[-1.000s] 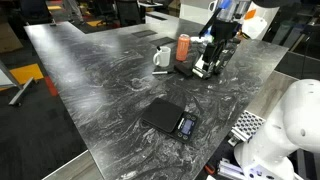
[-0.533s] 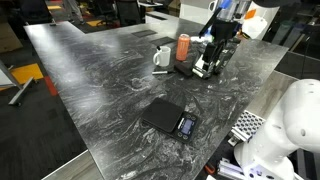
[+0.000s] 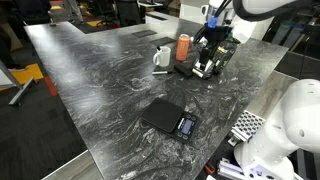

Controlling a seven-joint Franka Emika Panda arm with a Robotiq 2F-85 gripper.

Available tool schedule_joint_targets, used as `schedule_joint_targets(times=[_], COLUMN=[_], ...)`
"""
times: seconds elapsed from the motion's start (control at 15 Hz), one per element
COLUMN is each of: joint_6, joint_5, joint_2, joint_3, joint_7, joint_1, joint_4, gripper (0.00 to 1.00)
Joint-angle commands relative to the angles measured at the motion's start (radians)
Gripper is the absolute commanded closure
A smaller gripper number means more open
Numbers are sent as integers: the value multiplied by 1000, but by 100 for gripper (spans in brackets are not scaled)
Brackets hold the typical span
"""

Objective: Pick up the marker from the counter and put it in the mug then move the mug to the left.

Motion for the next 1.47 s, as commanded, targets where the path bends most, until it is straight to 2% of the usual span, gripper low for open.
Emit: schedule_joint_targets(times=[0.0,0.2,0.47,0.73,1.07,1.4], joint_6=[110,189,258,232,162,52], joint_5=[-55,-57,-34,-25,-51,-115], joint_2=[211,334,431,534,678,822], joint_3=[-23,-51,-96,-105,-63,-22], joint_7=[-139,-290,-537,-742,-820,-787], joint_1=[30,53,73,72,56,47], joint_4=[70,121,175,247,367,518], gripper=[0,0,0,0,0,0])
